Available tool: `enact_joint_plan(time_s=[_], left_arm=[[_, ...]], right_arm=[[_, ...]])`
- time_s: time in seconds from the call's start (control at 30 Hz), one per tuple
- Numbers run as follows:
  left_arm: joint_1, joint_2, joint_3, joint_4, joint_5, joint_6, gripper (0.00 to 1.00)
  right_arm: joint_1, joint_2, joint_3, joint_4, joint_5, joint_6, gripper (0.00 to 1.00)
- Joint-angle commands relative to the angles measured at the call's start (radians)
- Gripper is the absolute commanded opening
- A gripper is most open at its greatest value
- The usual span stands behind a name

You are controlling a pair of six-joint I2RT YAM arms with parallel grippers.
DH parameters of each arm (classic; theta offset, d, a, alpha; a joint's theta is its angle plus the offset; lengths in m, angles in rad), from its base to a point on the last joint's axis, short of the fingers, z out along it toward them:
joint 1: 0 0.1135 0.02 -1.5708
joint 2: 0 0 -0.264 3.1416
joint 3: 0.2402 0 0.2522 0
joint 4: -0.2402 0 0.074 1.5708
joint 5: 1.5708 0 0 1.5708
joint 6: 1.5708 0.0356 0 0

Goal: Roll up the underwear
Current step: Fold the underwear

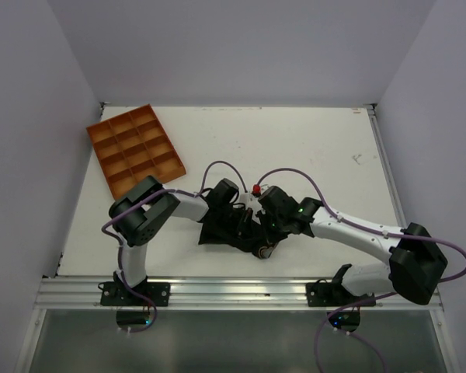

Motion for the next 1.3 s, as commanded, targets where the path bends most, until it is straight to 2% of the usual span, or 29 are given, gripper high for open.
enact_joint_plan(time_s=[0.0,0.17,0.53,0.8,0.97,1.17,1.27], left_arm=[[-0.004,-0.025,0.022,-0.117,-0.126,0.050,0.02],[-0.003,-0.053,0.097,-0.217,-0.188,0.045,0.08],[0.022,-0.058,0.169,-0.270,-0.281,0.007,0.13],[0.051,-0.073,0.207,-0.292,-0.278,0.019,0.14],[0.057,-0.076,0.230,-0.320,-0.281,0.030,0.22],[0.086,-0.081,0.273,-0.317,-0.298,0.046,0.22],[0.103,-0.053,0.310,-0.335,-0.304,0.071,0.15]], right_arm=[[-0.009,0.002,0.032,-0.013,0.022,-0.027,0.00],[-0.009,-0.020,0.008,0.010,-0.008,-0.016,0.00],[-0.009,-0.017,-0.002,0.024,-0.024,-0.010,0.00],[-0.009,-0.011,0.004,0.026,-0.036,-0.007,0.00],[-0.009,-0.011,0.011,0.023,-0.045,-0.007,0.00],[-0.009,-0.009,0.018,0.015,-0.047,-0.010,0.00],[-0.009,-0.004,0.024,0.018,-0.051,-0.008,0.00]])
